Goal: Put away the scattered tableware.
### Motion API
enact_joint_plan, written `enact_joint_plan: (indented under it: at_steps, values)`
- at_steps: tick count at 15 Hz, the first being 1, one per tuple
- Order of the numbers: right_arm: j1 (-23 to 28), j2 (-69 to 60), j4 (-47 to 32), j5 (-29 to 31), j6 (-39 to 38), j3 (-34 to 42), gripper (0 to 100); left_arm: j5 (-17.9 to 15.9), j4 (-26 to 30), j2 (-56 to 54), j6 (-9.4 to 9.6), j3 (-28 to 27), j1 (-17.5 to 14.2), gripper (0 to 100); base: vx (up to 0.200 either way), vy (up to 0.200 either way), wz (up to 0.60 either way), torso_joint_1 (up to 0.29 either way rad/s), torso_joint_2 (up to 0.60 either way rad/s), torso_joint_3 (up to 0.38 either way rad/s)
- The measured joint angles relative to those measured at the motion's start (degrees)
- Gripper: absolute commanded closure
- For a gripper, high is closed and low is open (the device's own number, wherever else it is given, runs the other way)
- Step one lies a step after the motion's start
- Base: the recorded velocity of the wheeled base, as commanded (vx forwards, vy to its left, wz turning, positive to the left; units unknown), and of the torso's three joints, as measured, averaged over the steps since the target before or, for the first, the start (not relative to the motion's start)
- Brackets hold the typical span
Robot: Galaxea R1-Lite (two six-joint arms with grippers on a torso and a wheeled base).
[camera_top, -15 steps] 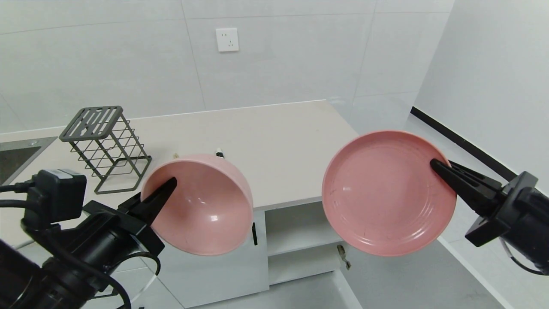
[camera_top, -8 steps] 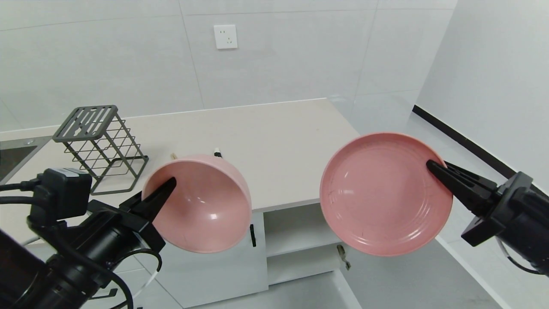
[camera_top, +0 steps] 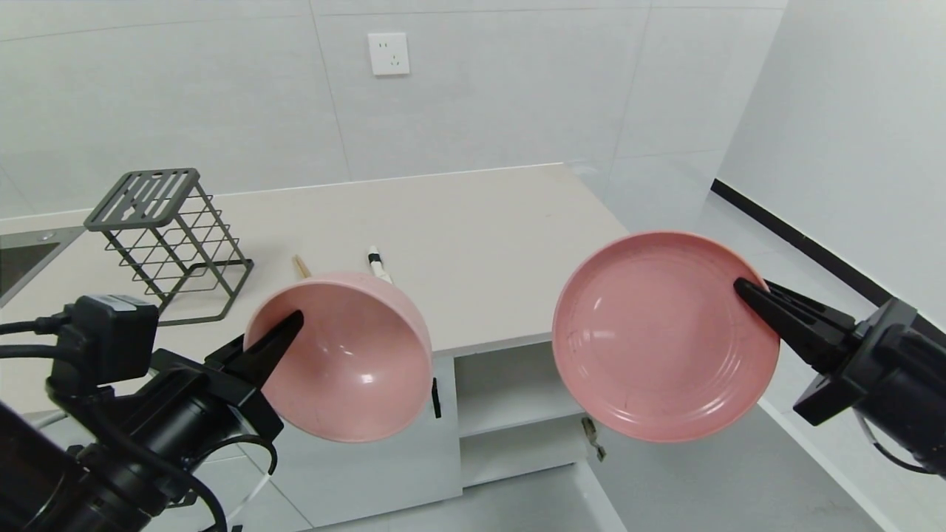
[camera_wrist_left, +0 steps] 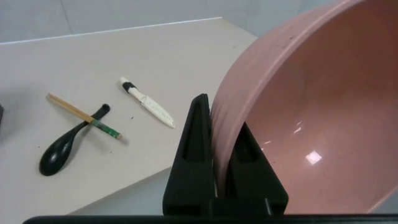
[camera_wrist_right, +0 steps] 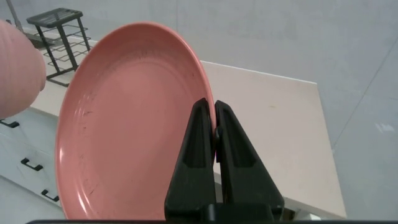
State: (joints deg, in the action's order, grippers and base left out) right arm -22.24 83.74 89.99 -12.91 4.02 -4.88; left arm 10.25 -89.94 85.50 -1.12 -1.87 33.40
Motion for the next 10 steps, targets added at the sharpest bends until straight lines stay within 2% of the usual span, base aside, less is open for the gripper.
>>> enact_joint_plan:
  at_steps: [8, 10]
  values:
    - [-0.1, 0.8, -0.1, 0.0, 0.3, 0.7, 100, -0.1, 0.0, 0.5, 0.17, 0.8, 0.0, 100, 0.0, 0.0, 0.0, -0.138, 0.28, 0.136]
    - [-0.1, 0.9, 0.0, 0.0, 0.2, 0.8, 100, -0.1, 0.0, 0.7, 0.17, 0.9, 0.0, 100, 0.0, 0.0, 0.0, -0.217, 0.42, 0.205]
